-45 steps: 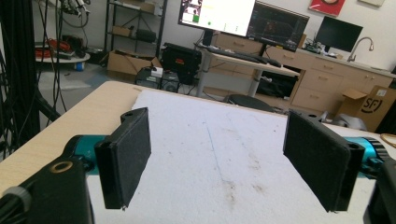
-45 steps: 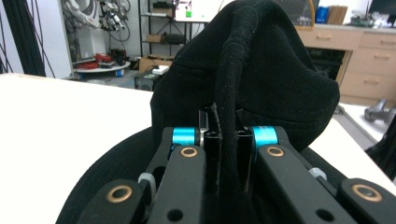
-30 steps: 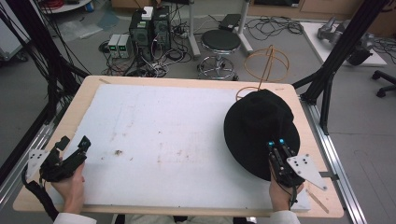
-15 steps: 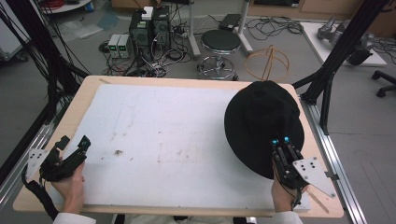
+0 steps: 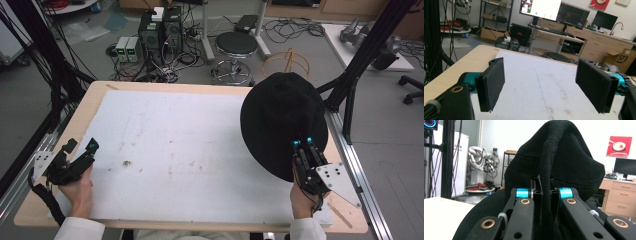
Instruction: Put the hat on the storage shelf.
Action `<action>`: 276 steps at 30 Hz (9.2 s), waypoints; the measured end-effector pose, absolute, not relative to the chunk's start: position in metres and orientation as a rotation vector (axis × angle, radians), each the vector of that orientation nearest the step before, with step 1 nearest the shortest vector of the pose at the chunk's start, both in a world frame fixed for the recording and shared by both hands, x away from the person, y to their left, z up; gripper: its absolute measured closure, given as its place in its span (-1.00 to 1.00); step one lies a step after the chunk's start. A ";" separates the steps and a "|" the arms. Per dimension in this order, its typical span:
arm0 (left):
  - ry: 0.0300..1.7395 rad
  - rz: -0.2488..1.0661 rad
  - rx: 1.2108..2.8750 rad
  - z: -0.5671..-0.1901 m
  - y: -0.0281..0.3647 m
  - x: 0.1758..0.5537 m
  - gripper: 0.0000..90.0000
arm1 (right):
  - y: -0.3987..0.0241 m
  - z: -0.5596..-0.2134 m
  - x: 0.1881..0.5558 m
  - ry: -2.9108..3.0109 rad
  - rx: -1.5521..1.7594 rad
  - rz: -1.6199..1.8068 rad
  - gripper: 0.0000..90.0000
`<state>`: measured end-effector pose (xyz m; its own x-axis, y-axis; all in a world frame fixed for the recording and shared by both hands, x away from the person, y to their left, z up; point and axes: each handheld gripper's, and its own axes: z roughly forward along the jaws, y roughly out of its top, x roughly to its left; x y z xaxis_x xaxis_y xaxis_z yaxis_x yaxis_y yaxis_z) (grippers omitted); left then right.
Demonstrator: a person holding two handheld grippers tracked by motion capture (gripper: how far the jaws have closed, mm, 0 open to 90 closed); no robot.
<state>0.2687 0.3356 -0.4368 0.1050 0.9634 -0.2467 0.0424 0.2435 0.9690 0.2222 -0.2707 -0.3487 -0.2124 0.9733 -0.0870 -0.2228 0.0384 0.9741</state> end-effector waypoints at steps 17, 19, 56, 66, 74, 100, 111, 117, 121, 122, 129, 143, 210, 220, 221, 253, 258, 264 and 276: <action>1.241 0.991 1.088 -0.433 0.329 0.284 -0.46 | -0.285 -0.334 0.243 1.068 0.799 1.439 0.94; 1.238 0.991 1.093 -0.432 0.327 0.284 -0.46 | -0.288 -0.329 0.249 1.052 0.799 1.452 0.94; 1.229 0.987 1.101 -0.433 0.327 0.284 -0.46 | -0.309 -0.279 0.332 1.112 0.864 1.415 0.94; 1.231 0.990 1.103 -0.433 0.326 0.284 -0.46 | -0.315 -0.269 0.348 1.117 0.892 1.401 0.94; 1.229 0.991 1.101 -0.433 0.325 0.284 -0.46 | -0.315 -0.268 0.367 1.154 0.908 1.405 0.94; 1.218 0.984 1.109 -0.433 0.327 0.282 -0.46 | -0.308 -0.276 0.434 1.249 1.008 1.424 0.94; 1.216 0.978 1.109 -0.433 0.327 0.282 -0.46 | -0.307 -0.287 0.446 1.278 1.045 1.394 0.93; 1.215 0.977 1.110 -0.433 0.326 0.281 -0.46 | -0.310 -0.289 0.449 1.279 1.065 1.392 0.87; 1.214 0.977 1.109 -0.433 0.326 0.281 -0.46 | -0.314 -0.291 0.451 1.278 1.111 1.406 0.78; 1.215 0.976 1.110 -0.433 0.326 0.282 -0.46 | -0.314 -0.291 0.451 1.282 1.110 1.409 0.77; 1.216 0.980 1.113 -0.433 0.326 0.282 -0.46 | -0.307 -0.292 0.452 1.341 1.074 1.399 0.58; 1.214 0.976 1.110 -0.433 0.326 0.283 -0.46 | -0.302 -0.285 0.443 1.288 1.063 1.378 0.12; 1.197 0.990 1.113 -0.433 0.319 0.236 -0.46 | -0.293 -0.319 0.329 1.258 1.052 1.372 -0.73; 1.201 0.992 1.109 -0.433 0.320 0.236 -0.46 | -0.293 -0.338 0.313 1.284 1.101 1.350 -0.73; 1.201 0.990 1.110 -0.433 0.320 0.236 -0.46 | -0.293 -0.339 0.311 1.285 1.106 1.352 -0.73; 1.194 0.984 1.107 -0.433 0.318 0.233 -0.46 | -0.297 -0.360 0.278 1.347 1.191 1.305 -0.75; 1.196 0.985 1.107 -0.433 0.318 0.232 -0.46 | -0.301 -0.382 0.272 1.367 1.228 1.282 -0.75; 1.196 0.987 1.107 -0.433 0.318 0.233 -0.46 | -0.304 -0.403 0.262 1.396 1.244 1.251 -0.75; 1.194 0.980 1.114 -0.433 0.317 0.234 -0.46 | -0.305 -0.423 0.252 1.379 1.237 1.286 -0.75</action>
<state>0.2339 0.3169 -0.4331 0.1267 0.9731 -0.1925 0.0005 0.1940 0.9810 0.2521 -0.3051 -0.4234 -0.1412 0.9893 0.0368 0.1052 -0.0220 0.9942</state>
